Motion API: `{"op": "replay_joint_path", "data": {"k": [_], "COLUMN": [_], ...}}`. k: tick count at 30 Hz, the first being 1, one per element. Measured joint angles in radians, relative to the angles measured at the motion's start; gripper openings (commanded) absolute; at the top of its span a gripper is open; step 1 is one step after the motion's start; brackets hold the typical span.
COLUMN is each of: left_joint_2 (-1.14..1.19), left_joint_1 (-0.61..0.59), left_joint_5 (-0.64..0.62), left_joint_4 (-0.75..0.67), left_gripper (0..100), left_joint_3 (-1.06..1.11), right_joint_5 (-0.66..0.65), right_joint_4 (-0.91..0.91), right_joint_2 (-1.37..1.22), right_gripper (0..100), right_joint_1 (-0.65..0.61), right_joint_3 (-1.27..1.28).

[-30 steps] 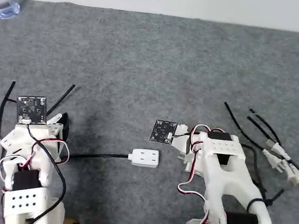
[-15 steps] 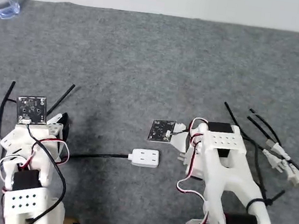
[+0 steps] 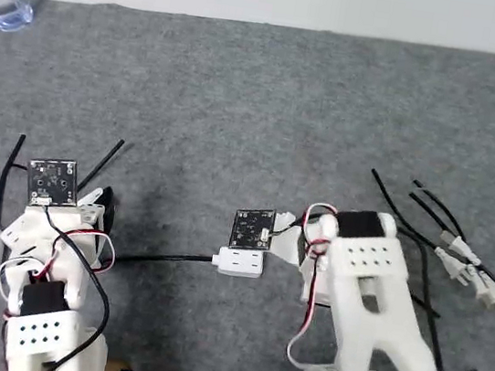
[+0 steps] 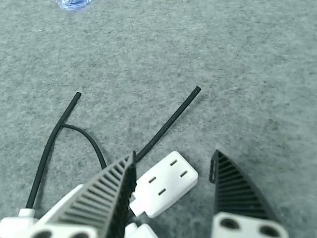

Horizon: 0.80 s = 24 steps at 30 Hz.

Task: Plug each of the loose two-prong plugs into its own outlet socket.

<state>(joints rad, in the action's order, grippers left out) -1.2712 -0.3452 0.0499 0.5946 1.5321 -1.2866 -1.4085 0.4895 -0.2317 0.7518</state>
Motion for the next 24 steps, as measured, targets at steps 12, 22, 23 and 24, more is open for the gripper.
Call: {"op": "replay_joint_path", "data": {"k": [12, 22, 23, 24], "left_joint_2": [0.000, 0.000, 0.000, 0.000], "left_joint_1": [0.000, 0.000, 0.000, 0.000], "left_joint_5": [0.000, 0.000, 0.000, 0.000], "left_joint_4": [0.000, 0.000, 0.000, 0.000], "left_gripper": [23, 23, 23, 23], "left_joint_3": [0.000, 0.000, 0.000, 0.000], "right_joint_5": [-0.089, -0.092, -0.092, -0.092], "right_joint_4": [0.138, 0.264, 0.264, 0.264], "right_joint_2": [-0.106, -0.311, -0.339, -0.371], "right_gripper": [1.3, 1.3, 1.3, 1.3], "right_joint_1": [-0.008, 0.071, 0.086, 0.098], "right_joint_3": [0.109, -0.026, -0.061, -0.095]}}
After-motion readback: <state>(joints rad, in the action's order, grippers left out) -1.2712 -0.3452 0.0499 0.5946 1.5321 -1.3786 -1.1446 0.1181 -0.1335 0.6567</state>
